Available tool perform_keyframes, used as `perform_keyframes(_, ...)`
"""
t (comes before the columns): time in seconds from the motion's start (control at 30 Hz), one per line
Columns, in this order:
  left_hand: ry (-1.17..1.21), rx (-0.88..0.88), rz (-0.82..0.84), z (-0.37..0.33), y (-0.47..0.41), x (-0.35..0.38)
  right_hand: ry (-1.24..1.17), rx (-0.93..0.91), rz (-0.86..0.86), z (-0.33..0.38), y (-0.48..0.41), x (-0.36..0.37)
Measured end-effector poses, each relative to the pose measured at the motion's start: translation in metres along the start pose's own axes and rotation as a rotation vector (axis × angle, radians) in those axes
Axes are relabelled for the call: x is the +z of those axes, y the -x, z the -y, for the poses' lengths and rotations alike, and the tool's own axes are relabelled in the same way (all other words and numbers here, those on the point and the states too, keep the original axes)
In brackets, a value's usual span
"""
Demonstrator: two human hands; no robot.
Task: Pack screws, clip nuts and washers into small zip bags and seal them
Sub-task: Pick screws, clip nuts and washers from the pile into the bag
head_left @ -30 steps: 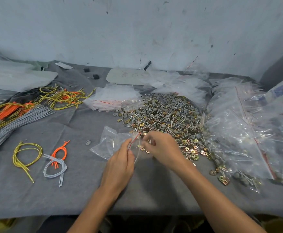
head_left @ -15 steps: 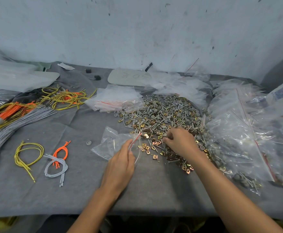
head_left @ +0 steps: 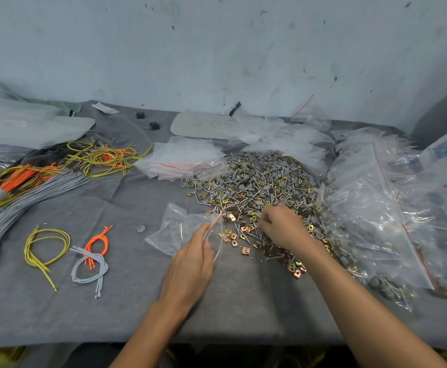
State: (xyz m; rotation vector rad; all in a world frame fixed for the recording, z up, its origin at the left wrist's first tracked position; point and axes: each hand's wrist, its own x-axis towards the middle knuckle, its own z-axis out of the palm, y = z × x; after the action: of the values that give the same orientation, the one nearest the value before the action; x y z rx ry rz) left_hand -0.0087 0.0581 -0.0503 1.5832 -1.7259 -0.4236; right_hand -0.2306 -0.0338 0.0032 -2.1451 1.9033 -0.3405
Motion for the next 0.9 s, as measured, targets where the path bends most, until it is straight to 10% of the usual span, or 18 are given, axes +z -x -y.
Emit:
perform_keyframes(0.23, -0.016, 0.001, -0.011, 0.0, 0.001, 0.002, -0.264, -0.044, -0.188, 0.009, 0.013, -0.008)
perform_keyframes(0.47, -0.016, 0.014, -0.016, 0.001, 0.0, 0.002, -0.883, 0.005, 0.058, 0.056, 0.031, 0.003)
perform_keyframes(0.9, 0.009, 0.074, -0.07, 0.004, -0.001, 0.005, -0.308, -0.165, -0.083, 0.07, 0.039, 0.038)
